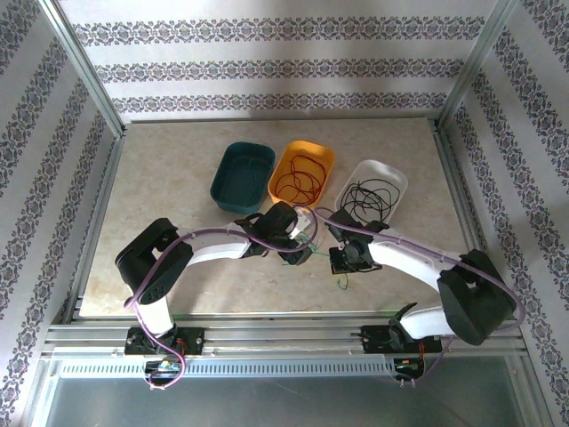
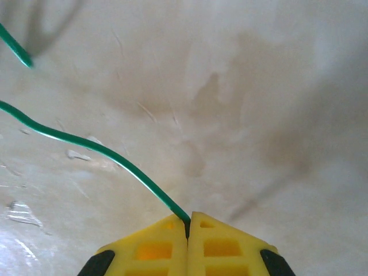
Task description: Untangle the cables
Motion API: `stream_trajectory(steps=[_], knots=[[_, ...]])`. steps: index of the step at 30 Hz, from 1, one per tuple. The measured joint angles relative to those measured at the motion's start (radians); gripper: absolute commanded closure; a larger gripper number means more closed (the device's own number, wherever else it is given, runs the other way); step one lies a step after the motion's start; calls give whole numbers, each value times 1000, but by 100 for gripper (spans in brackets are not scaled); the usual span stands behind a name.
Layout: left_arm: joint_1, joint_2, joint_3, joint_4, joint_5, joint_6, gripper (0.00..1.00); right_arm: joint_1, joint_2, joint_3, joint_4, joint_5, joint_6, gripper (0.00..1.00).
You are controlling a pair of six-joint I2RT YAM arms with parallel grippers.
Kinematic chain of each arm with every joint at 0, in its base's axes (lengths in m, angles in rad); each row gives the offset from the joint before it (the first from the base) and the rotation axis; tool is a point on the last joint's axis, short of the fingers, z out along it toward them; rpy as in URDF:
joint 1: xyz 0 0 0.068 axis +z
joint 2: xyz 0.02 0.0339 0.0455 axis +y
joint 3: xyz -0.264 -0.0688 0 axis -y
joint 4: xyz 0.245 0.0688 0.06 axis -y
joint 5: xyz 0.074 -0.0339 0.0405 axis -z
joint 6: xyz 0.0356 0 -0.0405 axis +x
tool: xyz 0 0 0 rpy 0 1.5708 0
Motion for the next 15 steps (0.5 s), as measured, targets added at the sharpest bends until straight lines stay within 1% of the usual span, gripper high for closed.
stream_trajectory(steps=[4, 8, 11, 15], knots=[[60, -77, -88, 68, 93, -58, 0, -34, -60, 11, 1, 32, -1, 100], [144, -187, -157, 190, 229, -160, 1, -68, -97, 27, 6, 55, -12, 100], [204, -237, -185, 298, 322, -249, 1, -80, -116, 37, 11, 62, -19, 100], [261, -263, -204, 397, 396, -336, 1, -85, -133, 48, 20, 61, -24, 100]])
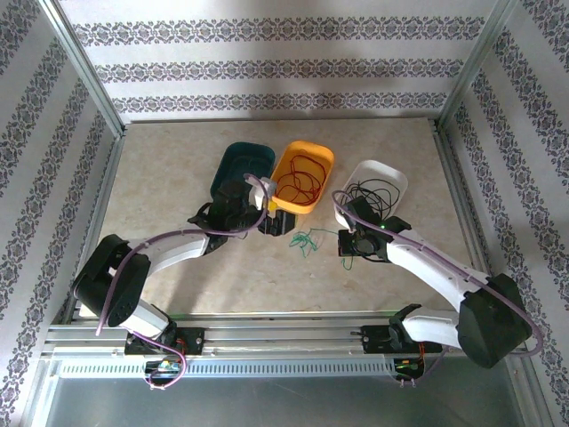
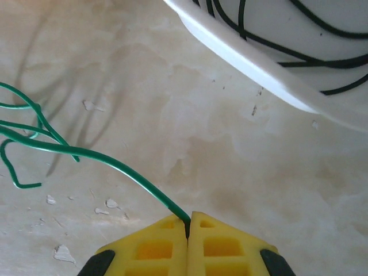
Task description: Untangle the cables
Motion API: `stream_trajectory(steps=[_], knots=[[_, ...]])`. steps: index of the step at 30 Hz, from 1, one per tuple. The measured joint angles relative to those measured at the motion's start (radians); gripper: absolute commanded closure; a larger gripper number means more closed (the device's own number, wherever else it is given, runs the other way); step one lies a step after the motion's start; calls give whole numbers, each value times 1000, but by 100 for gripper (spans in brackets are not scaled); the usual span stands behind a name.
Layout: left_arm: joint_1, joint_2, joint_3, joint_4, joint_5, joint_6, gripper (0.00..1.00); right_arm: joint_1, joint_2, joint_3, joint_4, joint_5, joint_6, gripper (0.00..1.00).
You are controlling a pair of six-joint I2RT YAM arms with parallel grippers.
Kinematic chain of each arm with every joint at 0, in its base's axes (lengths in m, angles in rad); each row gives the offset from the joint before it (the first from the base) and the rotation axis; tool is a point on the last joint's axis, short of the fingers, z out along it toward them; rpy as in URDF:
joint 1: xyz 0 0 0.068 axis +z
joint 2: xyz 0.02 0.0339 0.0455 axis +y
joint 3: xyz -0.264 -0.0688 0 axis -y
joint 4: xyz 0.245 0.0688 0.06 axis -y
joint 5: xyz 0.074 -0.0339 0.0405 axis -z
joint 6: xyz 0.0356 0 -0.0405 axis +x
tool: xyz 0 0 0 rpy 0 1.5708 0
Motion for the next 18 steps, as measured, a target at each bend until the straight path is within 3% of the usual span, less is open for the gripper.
stream_trajectory(steps=[7, 11, 15, 18], knots=[[20, -25, -24, 16, 44, -28, 1, 1, -7, 45, 18, -19, -4, 100], [69, -108, -114, 66, -20, -100, 1, 3, 26, 150, 17, -23, -37, 100], [134, -255, -210, 52, -292, -199, 1, 3, 132, 330, 19, -31, -114, 100], [148, -400, -211, -112, -624, -279, 1, 3, 251, 496, 17, -42, -196, 100]])
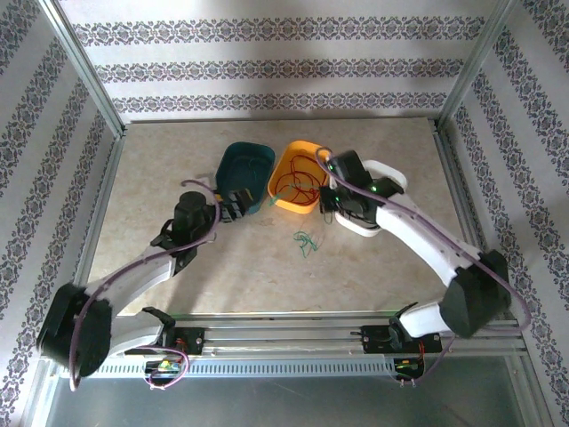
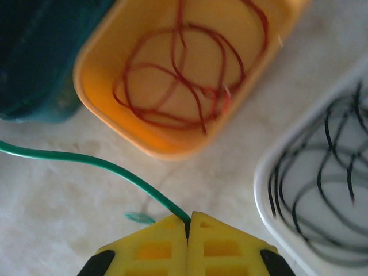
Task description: Untangle the cables
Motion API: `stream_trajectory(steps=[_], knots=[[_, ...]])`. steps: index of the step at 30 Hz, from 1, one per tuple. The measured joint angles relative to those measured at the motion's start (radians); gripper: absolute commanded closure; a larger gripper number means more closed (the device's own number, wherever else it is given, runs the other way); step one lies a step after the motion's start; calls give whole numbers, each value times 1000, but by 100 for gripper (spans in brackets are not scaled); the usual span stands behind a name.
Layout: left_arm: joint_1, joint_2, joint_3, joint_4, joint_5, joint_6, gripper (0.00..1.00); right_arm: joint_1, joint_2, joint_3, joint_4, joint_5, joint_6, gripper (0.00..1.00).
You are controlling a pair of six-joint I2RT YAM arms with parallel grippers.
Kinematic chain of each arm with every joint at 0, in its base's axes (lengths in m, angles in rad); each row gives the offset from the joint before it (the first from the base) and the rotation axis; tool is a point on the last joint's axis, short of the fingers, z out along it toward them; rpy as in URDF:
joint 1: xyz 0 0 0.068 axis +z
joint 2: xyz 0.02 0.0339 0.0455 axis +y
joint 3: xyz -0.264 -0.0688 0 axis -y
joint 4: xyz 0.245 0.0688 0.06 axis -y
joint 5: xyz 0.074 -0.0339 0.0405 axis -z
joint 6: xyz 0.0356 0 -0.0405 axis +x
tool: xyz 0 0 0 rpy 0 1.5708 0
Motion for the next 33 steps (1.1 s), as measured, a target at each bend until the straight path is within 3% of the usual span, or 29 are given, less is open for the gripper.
stream_trajectory(steps=[2, 5, 10, 20, 33], knots=[[2, -68, 39, -164, -207, -56, 1, 5, 97, 127, -16, -4, -69, 100], [9, -117, 85, -343, -427, -96, 1, 21, 245, 315, -45, 10, -173, 100], [14, -188, 86, -495, -580, -122, 1, 53, 452, 556, -77, 78, -323, 100], [14, -198, 89, -582, -629, -155, 1, 149, 718, 814, -60, 272, -616, 100], [14, -143, 104, -594, -573, -165, 1, 183, 966, 1096, -19, 321, -778, 100]])
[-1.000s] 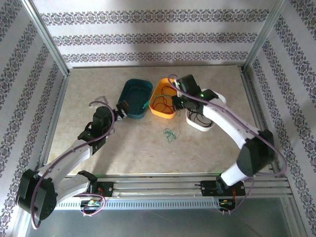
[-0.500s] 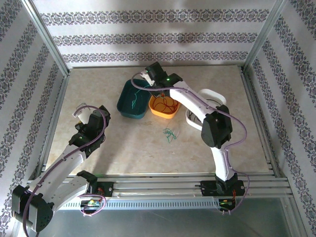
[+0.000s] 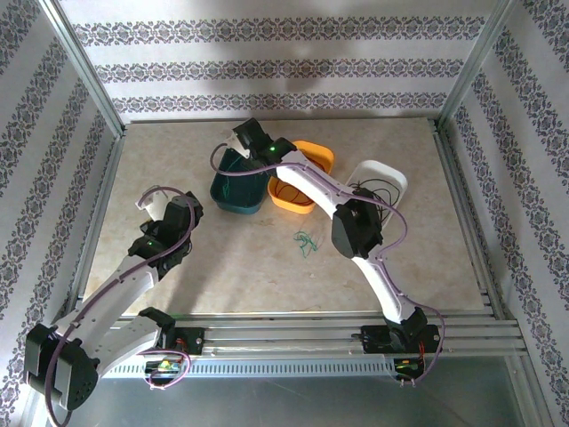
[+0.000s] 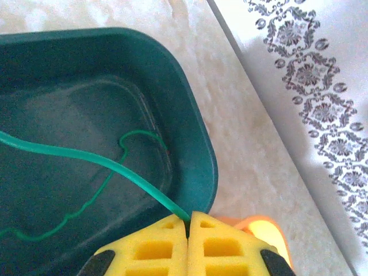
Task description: Untangle the cables
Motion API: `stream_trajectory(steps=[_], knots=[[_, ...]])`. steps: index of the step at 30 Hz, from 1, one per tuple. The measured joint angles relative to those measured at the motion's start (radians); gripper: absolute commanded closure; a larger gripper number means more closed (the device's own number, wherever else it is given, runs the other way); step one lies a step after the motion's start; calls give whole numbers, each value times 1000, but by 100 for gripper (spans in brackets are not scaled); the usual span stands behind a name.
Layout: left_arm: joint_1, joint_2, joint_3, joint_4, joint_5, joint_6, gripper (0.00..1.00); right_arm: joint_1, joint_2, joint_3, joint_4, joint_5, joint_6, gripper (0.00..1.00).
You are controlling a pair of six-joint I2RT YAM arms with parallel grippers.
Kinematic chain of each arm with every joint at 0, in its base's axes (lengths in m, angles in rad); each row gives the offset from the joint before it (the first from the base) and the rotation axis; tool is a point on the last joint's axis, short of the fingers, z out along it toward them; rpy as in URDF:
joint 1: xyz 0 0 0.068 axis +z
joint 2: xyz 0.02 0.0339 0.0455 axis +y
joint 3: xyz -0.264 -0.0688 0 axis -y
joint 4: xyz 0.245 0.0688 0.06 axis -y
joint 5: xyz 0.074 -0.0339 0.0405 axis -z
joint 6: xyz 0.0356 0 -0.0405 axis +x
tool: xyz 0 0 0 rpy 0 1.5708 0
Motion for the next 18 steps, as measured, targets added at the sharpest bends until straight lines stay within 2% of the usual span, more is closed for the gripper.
stream_trajectory(steps=[1, 3, 4, 11, 14, 18], knots=[[0, 7, 4, 0, 8, 3, 1, 0, 15, 13, 6, 1, -4, 99], [0, 16, 11, 1, 21, 9, 1, 0, 37, 24, 20, 2, -6, 76], [0, 20, 12, 2, 28, 15, 1, 0, 44, 26, 28, 2, -3, 70], [0, 71, 23, 64, 137, 89, 1, 0, 30, 11, 53, -54, 126, 67], [-4, 115, 24, 118, 217, 130, 0, 0, -49, -85, 78, -87, 197, 66], [-45, 145, 23, 204, 321, 206, 0, -5, -252, -316, 127, -127, 300, 66]])
